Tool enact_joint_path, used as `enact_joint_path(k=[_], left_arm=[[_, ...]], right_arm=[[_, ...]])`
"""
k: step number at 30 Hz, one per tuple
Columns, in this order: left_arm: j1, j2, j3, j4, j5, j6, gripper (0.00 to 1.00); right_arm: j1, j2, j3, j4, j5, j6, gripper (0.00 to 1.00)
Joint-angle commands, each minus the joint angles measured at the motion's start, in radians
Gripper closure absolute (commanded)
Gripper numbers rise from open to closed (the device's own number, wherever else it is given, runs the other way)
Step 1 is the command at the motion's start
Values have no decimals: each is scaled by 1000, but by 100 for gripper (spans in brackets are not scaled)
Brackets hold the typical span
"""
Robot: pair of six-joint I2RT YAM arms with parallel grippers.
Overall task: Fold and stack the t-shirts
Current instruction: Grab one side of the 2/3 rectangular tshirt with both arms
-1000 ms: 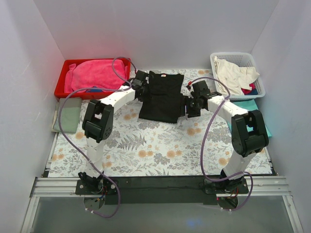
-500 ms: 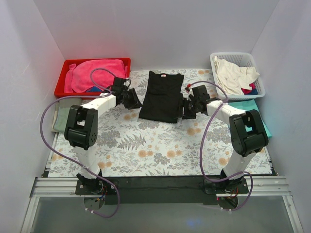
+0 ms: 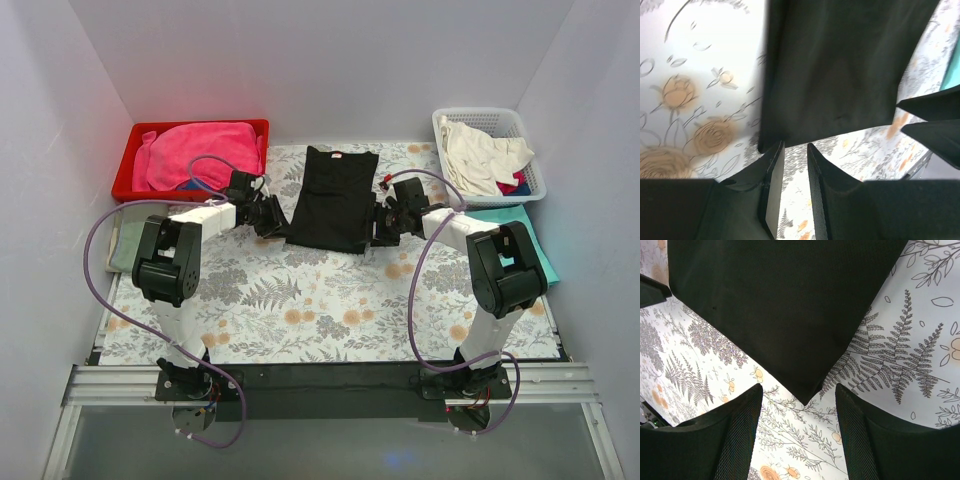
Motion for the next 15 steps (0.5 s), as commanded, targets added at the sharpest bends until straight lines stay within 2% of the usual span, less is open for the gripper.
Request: enact_joint_path(k=[1,9,15], left_arm=[[13,-22,-31,5,-38,26,76],[23,-2,-62,35,-9,19,76],[28,-3,-94,81,-55,7,76]], right_arm=[[10,19,-8,37,-21,11,34],[13,25,-8,38,-15,12,34],[16,33,-8,40,-15,14,34]])
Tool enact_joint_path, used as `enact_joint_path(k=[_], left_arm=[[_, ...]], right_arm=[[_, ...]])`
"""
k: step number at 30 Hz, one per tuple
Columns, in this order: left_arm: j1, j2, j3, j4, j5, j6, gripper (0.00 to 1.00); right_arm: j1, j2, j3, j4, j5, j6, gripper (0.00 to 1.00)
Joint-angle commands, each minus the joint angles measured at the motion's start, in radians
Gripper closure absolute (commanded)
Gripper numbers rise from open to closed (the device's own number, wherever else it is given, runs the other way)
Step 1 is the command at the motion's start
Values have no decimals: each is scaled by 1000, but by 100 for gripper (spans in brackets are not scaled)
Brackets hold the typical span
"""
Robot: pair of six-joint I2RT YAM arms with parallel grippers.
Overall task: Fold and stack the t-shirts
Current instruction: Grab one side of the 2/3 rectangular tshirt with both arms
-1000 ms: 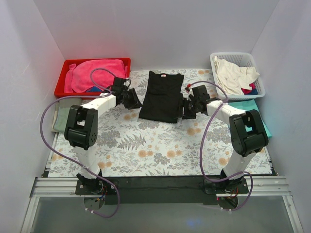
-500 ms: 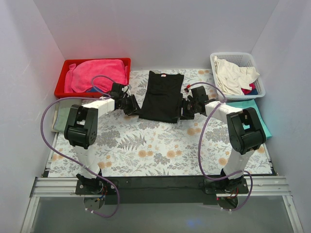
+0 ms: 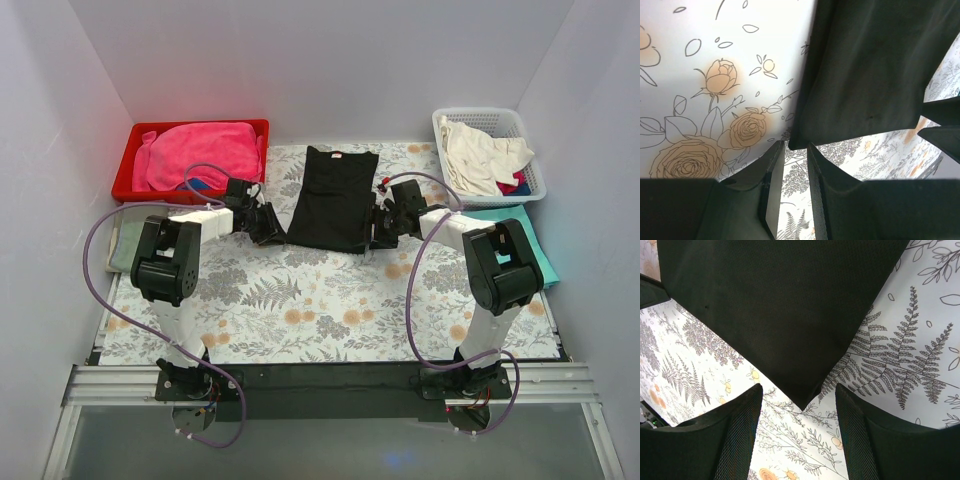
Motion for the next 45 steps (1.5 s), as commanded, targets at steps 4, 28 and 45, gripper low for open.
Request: enact_joint_path(k=[4,28,45], left_arm=[[12,0,-33,91,7,-17,76],[11,30,-107,198,122,-48,100],[-14,-396,-296,22,121,-59,100]], right_arm=[[7,11,-5,28,-10,7,34],[19,78,-20,56,-62,16,83],[33,-163,-183,-103,-101,-77,99]])
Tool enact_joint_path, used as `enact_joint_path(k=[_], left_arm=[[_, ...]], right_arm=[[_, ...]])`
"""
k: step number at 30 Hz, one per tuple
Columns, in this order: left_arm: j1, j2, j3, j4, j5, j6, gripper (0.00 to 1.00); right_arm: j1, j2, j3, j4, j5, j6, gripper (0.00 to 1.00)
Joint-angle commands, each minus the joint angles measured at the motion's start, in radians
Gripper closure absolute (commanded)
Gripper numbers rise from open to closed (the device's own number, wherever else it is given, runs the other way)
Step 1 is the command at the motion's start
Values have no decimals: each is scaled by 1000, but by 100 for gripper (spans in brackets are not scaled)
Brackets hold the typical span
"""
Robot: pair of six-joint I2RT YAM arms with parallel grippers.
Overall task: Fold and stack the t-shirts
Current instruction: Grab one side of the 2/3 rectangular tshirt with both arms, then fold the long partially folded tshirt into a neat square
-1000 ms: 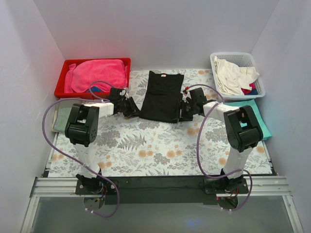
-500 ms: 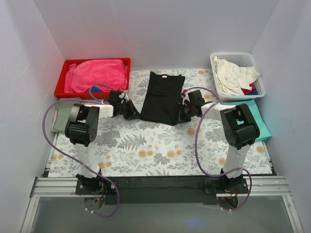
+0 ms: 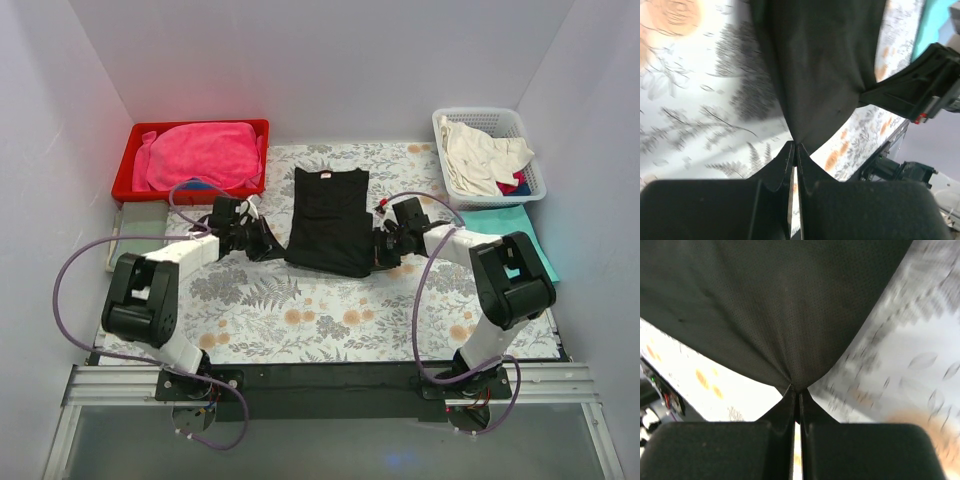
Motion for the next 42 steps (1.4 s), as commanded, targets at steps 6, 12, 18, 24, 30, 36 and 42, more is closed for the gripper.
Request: enact_joint_path(k=[6,12,18,24,30,36,42], left_arm=[[-100,-330,-58,-196,-155,13,100],[-186,-511,-103,-308,-255,-45,100],[-215,-650,-185,-417,-277,-119,100],[-233,-720,-190,-457,-294,-177,100],[-233,-686,-106,-459,-361,-176,100],[-233,-620,6,-410,-459,-174,100],[-233,-527,95,-357,-525,-168,100]], right_arm=[[53,-228,-85,-179,-3,-79,99],[111,-366,-102,-286,37,-87,99],[136,-452,-136,-354,30,-87,99],[142,-498,-119,-406,45,-87,99],[144,-497,-20,-422,92,-93,99],[144,-411,121,-417,134,-119,99],[142,-294,273,-405,165,-162,99]])
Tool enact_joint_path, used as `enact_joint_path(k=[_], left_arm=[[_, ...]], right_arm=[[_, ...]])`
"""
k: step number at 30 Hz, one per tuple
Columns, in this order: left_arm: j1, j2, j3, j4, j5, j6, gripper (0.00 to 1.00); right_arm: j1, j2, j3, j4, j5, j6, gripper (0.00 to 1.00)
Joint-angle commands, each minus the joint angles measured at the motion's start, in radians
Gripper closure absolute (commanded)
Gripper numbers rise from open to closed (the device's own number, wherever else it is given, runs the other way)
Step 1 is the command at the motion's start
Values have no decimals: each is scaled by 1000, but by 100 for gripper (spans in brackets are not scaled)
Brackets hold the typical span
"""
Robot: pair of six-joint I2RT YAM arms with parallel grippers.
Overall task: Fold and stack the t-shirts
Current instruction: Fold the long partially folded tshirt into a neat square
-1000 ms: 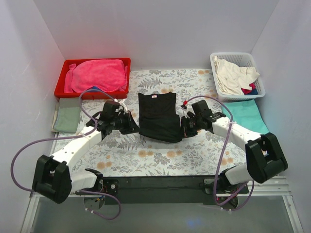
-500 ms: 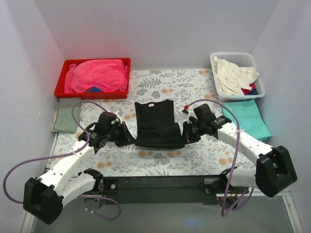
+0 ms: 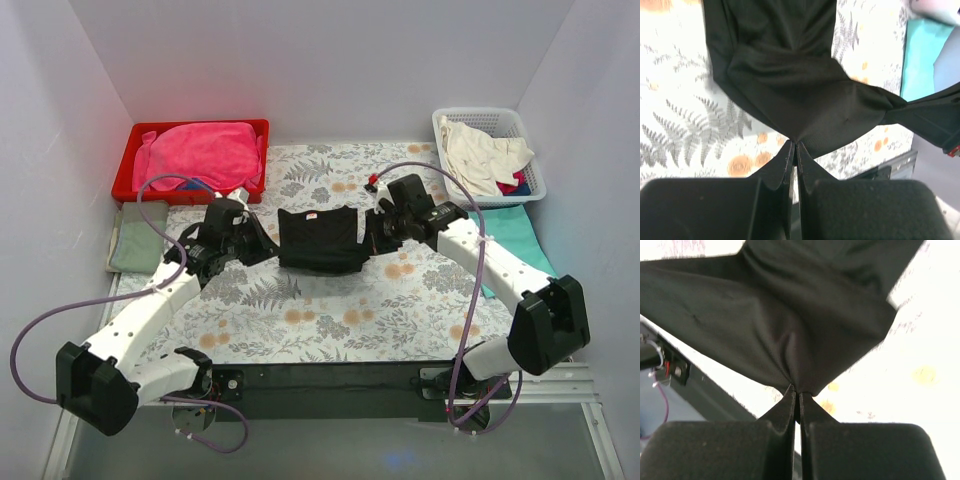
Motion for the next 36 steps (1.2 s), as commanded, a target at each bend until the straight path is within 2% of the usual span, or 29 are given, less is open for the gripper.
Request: enact_joint_path(k=[1,15,21,26,36], left_arm=[[3,67,67,51,-94,6,100],[20,370,268,161,-299,28,100],[47,521,337,172,-342,42,100],[63,708,406,187,-366,71,100],[96,978,648,139,-416,79,100]], right_arm=[[0,72,91,8,42,-51,99],[-59,375,392,56,59,-89,99],[-92,496,487,66,47,-96,99],[-117,613,565,74,21,-96,99],[-164,823,752,79,-18,-65,99]])
